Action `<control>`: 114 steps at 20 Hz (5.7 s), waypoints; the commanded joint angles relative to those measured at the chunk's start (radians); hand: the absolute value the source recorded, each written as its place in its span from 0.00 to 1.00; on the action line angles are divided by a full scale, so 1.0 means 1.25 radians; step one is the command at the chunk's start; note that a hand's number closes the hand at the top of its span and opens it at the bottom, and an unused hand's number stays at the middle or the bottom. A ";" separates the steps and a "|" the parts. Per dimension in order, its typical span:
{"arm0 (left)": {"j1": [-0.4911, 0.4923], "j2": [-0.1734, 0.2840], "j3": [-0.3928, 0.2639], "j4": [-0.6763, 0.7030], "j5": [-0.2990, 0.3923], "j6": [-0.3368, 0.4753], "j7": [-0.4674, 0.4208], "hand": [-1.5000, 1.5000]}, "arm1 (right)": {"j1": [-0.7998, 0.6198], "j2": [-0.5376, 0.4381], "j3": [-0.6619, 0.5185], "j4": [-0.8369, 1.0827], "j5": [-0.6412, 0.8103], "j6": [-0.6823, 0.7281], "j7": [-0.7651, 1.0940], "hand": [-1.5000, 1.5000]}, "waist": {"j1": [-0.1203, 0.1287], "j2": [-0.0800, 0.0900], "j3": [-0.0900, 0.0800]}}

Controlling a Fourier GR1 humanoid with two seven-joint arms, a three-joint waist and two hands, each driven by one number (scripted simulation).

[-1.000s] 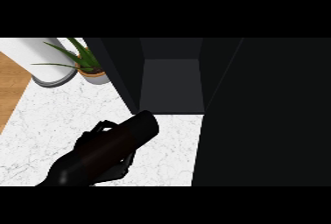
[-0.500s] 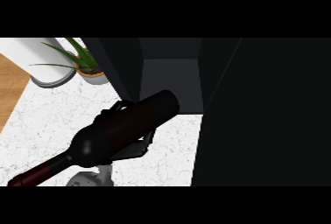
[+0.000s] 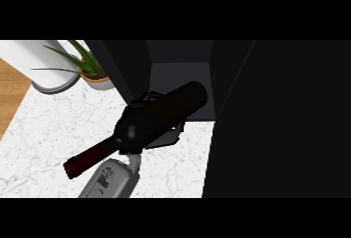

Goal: Pick up the wine, place it into the cabinet and close the cabinet

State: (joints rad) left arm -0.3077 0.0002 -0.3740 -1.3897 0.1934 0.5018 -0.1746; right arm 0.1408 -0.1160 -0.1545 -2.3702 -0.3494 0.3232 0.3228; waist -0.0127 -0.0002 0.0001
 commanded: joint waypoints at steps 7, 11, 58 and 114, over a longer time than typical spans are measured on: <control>-0.157 0.000 -0.041 0.253 0.089 0.101 -0.092 1.00 | -0.071 -0.036 -0.070 0.027 -0.105 0.002 0.026 0.00 | -0.003 0.002 0.000; -0.156 0.000 -0.106 0.252 0.121 0.152 -0.107 1.00 | 0.042 0.035 -0.011 -0.030 -0.034 0.026 -0.031 0.00 | -0.004 0.000 0.000; -0.506 0.000 -0.068 0.945 0.446 -0.023 -0.375 1.00 | -0.089 -0.014 -0.046 0.036 -0.105 0.028 0.015 0.00 | -0.071 0.022 -0.002; -0.700 0.069 -0.058 1.112 0.392 0.071 -0.310 0.00 | -0.078 0.011 -0.011 0.043 -0.100 0.059 -0.022 0.00 | -0.094 0.044 -0.002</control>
State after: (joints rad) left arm -1.1866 0.0619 -0.4357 -0.0028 0.6976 0.5876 -0.5874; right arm 0.0359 -0.1174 -0.1831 -2.3109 -0.4784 0.3950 0.3049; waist -0.1262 0.0517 -0.0012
